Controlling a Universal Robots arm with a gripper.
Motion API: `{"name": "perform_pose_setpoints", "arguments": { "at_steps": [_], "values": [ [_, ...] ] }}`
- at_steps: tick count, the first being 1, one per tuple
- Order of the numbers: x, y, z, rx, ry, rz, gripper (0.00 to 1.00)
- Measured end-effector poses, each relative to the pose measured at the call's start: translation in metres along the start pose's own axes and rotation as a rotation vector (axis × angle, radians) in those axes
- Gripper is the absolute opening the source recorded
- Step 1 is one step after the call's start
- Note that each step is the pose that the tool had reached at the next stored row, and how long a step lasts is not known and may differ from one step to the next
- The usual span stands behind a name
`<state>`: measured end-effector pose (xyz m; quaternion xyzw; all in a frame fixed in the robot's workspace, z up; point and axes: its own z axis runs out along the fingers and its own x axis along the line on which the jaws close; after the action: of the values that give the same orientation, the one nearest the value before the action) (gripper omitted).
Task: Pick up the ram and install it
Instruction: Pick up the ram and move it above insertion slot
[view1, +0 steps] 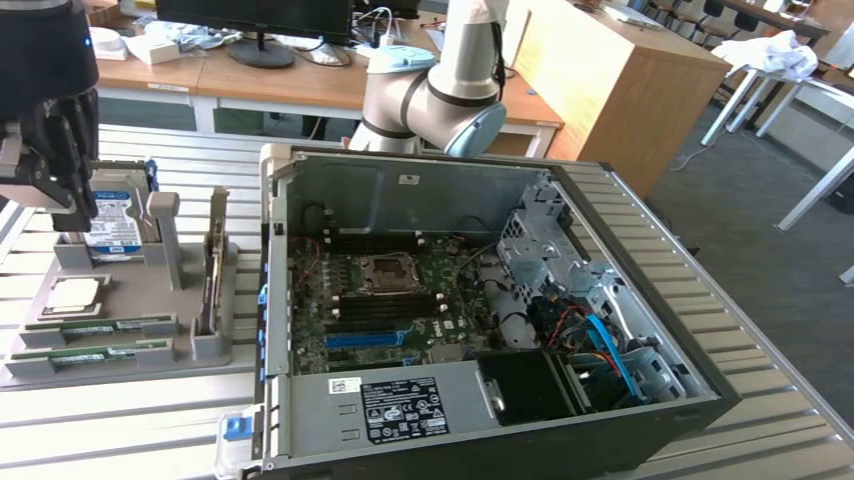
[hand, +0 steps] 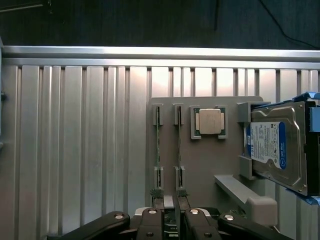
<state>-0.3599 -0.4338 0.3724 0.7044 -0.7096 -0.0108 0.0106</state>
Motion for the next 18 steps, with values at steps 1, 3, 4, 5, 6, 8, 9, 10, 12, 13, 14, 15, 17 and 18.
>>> {"name": "perform_pose_setpoints", "arguments": {
  "at_steps": [1, 3, 4, 5, 6, 8, 9, 10, 12, 13, 14, 15, 17, 18],
  "values": [
    [0.000, 0.0000, 0.0002, 0.0002, -0.0002, 0.000, 0.24],
    [0.000, 0.0000, 0.0002, 0.0002, -0.0002, 0.000, 0.25],
    [0.000, 0.0000, 0.0002, 0.0003, -0.0002, 0.000, 0.25],
    [0.000, 0.0000, 0.0002, 0.0002, -0.0002, 0.000, 0.31],
    [0.000, 0.0000, 0.0002, 0.0003, -0.0002, 0.000, 0.31],
    [0.000, 0.0000, 0.0015, 0.0007, -0.0005, 0.000, 0.31],
    [0.000, -0.0001, 0.0024, 0.0006, -0.0003, 0.000, 0.31],
    [0.000, -0.0001, 0.0036, 0.0008, -0.0002, 0.000, 0.31],
    [0.000, -0.0002, 0.0066, 0.0013, -0.0002, 0.000, 0.31],
    [0.000, -0.0002, 0.0080, 0.0014, -0.0002, 0.000, 0.31],
    [0.000, -0.0003, 0.0094, 0.0016, -0.0003, -0.001, 0.31],
    [0.000, -0.0003, 0.0109, 0.0017, -0.0002, -0.001, 0.31],
    [0.000, -0.0004, 0.0134, 0.0018, -0.0002, -0.001, 0.31],
    [0.000, -0.0004, 0.0146, 0.0018, -0.0003, -0.002, 0.31]
  ]
}}
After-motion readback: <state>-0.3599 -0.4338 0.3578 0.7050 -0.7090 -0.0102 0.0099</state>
